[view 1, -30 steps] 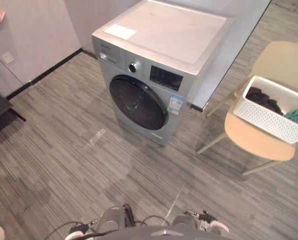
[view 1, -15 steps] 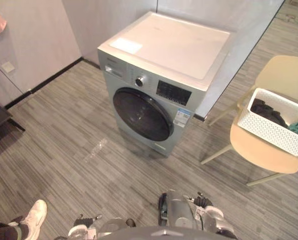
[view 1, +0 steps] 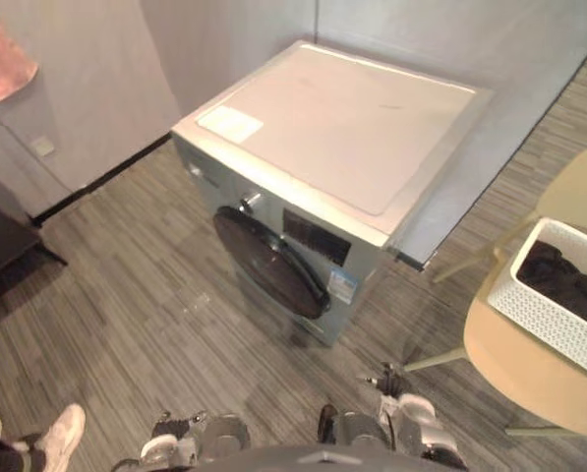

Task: Pick up the laundry basket with both hands and put the clothes into the washing machine.

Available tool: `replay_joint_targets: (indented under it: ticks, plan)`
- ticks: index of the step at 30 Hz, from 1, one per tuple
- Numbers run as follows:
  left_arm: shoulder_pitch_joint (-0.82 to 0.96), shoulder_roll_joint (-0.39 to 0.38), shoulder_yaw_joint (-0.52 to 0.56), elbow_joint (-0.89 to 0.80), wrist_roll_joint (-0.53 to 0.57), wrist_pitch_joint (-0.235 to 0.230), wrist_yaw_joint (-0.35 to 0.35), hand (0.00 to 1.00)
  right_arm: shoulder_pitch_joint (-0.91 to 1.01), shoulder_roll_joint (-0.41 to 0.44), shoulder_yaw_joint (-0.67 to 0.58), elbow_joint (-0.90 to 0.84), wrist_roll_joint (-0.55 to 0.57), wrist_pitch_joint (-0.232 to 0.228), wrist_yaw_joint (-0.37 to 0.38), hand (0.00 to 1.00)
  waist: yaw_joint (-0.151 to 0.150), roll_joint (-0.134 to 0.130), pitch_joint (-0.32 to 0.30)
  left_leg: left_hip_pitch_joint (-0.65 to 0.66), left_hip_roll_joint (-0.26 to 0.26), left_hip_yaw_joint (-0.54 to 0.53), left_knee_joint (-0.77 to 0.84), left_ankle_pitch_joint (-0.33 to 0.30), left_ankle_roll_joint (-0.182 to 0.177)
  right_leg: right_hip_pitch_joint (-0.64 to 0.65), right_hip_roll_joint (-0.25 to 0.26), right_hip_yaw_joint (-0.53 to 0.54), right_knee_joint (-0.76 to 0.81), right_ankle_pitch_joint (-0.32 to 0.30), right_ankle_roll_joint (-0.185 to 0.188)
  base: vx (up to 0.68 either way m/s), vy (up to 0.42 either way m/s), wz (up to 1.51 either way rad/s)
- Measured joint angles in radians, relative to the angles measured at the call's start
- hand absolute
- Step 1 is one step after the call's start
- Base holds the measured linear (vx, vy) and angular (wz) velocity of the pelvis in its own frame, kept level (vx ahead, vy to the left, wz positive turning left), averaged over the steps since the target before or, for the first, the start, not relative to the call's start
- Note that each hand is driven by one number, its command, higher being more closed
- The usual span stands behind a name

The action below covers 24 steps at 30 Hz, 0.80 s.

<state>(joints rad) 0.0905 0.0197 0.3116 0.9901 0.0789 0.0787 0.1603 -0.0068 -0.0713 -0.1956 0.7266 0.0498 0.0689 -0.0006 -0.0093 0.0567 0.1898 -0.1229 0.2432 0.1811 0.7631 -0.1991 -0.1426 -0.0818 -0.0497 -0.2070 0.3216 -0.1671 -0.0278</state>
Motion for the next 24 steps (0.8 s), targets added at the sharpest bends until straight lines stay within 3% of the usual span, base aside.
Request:
replay_joint_targets:
  ticks: [3,5,6,7,9,12,16,21,24]
  plan:
    - [0.0,0.004,-0.007,0.003,0.001,0.007,0.011,0.0,-0.007,-0.006,0.044,-0.076,0.001,-0.005,0.0,0.0,-0.003,-0.002,0.0,0.015,0.012,0.005,-0.273,-0.006,0.016,0.0,0.001,0.056,-0.019,0.01,0.018,0.12,0.117,-0.62]
    - [0.0,0.007,-0.029,0.008,0.001,0.009,0.016,0.0,-0.004,-0.029,0.114,-0.128,0.001,-0.011,0.003,0.0,-0.004,0.002,-0.003,0.039,0.002,-0.02,-0.478,0.058,0.023,-0.026,-0.001,0.095,-0.015,0.015,0.045,0.07,0.268,-0.61]
    - [0.0,0.009,-0.053,0.02,0.002,0.009,0.016,0.0,0.007,-0.05,0.159,-0.164,0.001,-0.016,0.016,0.0,-0.009,0.02,-0.014,0.038,0.003,-0.025,-0.539,0.172,0.0,-0.045,0.001,0.115,0.0,0.008,0.069,0.06,0.335,-0.42]
    - [-0.005,0.021,-0.08,0.037,0.006,0.01,0.016,0.0,0.018,-0.063,0.199,-0.187,0.001,-0.018,0.025,0.0,-0.019,0.011,-0.022,0.061,-0.014,-0.015,-0.574,0.136,-0.018,-0.049,-0.018,0.125,0.003,0.008,0.098,0.08,0.402,-0.24]
    - [-0.011,0.062,-0.121,0.051,0.026,0.011,0.007,0.0,0.061,-0.057,0.262,-0.249,-0.012,-0.02,0.064,0.0,-0.029,-0.042,-0.045,0.072,-0.068,-0.004,-0.63,0.157,0.009,-0.04,-0.063,0.129,-0.04,0.031,0.129,0.07,0.308,0.09]
    - [-0.014,0.091,-0.166,0.052,0.065,0.012,0.0,0.0,0.081,-0.055,0.362,-0.303,-0.014,-0.025,0.121,0.0,-0.027,-0.072,-0.066,0.104,-0.133,0.012,-0.687,0.175,0.036,-0.003,-0.111,0.144,-0.126,0.076,0.169,0.05,0.203,0.03]
    - [-0.02,0.098,-0.198,0.053,0.085,0.012,-0.001,0.0,0.049,-0.054,0.453,-0.323,-0.015,-0.044,0.154,0.0,-0.024,-0.083,-0.077,0.126,-0.169,0.051,-0.72,0.183,0.057,0.011,-0.137,0.178,-0.183,0.119,0.184,-0.01,0.128,-0.23]
    - [-0.025,0.097,-0.218,0.08,0.107,0.021,0.002,0.0,0.044,-0.076,0.469,-0.398,-0.015,-0.044,0.142,0.0,-0.033,-0.06,-0.082,0.126,-0.177,0.069,-0.758,0.204,0.075,-0.011,-0.136,0.198,-0.21,0.146,0.188,-0.05,0.021,-0.16]
    - [-0.028,0.098,-0.227,0.083,0.124,0.028,0.005,0.0,0.034,-0.098,0.471,-0.444,-0.014,-0.051,0.121,0.0,-0.03,-0.06,-0.084,0.129,-0.176,0.07,-0.789,0.224,0.075,-0.019,-0.131,0.198,-0.224,0.157,0.187,-0.05,-0.014,-0.01]
